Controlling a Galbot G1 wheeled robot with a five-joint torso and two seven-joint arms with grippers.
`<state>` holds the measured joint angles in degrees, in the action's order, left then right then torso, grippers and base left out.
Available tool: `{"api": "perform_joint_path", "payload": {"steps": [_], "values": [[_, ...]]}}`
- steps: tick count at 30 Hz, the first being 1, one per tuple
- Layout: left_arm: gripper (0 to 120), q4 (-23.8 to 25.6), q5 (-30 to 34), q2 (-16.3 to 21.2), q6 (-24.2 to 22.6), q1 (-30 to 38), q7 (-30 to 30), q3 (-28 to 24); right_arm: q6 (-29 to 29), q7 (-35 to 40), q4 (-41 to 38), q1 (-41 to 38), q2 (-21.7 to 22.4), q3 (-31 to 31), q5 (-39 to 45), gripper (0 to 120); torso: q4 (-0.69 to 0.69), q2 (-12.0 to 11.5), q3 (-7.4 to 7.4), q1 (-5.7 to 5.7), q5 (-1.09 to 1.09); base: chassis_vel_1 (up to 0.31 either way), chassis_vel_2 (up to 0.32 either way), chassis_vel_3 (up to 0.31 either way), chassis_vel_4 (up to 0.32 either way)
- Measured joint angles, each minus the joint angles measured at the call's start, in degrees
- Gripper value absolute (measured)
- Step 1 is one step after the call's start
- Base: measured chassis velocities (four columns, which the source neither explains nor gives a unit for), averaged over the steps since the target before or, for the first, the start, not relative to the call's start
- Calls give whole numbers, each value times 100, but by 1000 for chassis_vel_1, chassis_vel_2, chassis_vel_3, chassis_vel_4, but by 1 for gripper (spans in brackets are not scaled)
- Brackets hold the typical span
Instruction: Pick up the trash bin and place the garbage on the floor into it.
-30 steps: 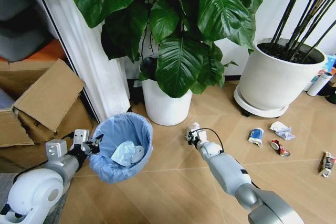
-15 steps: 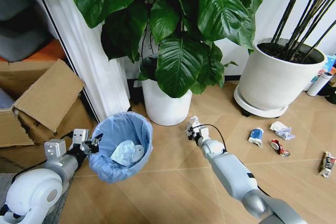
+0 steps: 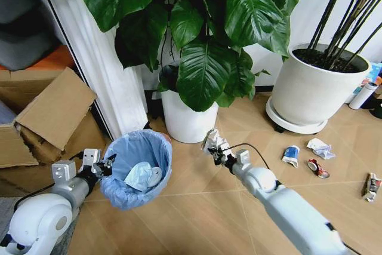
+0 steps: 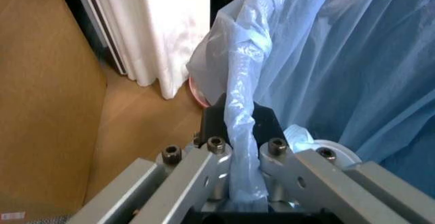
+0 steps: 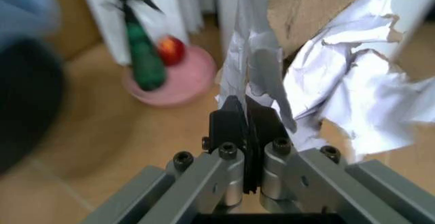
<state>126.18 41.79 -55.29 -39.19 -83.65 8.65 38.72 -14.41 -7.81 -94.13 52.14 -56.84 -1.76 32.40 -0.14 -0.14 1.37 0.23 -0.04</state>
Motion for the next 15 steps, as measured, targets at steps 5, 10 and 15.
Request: {"api": "perform_joint_path", "payload": {"steps": [5, 10, 15], "values": [[0, -66, -92, -15, 7, 20, -24, -16, -32, -133, -940, 55, 288, -7, 159, 0, 2, 1, 0, 0, -1, 0, 0, 0, 0], [0, -127, -99, 18, 6, 56, -25, -21, -88, -149, -1460, -54, 395, -20, 445, 0, 1, 1, 0, 0, -1, 0, 0, 0, 0], [0, -154, -83, 97, -82, 117, -31, -62, -178, -133, -1947, -313, 460, -159, 790, 0, 2, 1, 0, 0, -2, 0, 0, 0, 0]]}}
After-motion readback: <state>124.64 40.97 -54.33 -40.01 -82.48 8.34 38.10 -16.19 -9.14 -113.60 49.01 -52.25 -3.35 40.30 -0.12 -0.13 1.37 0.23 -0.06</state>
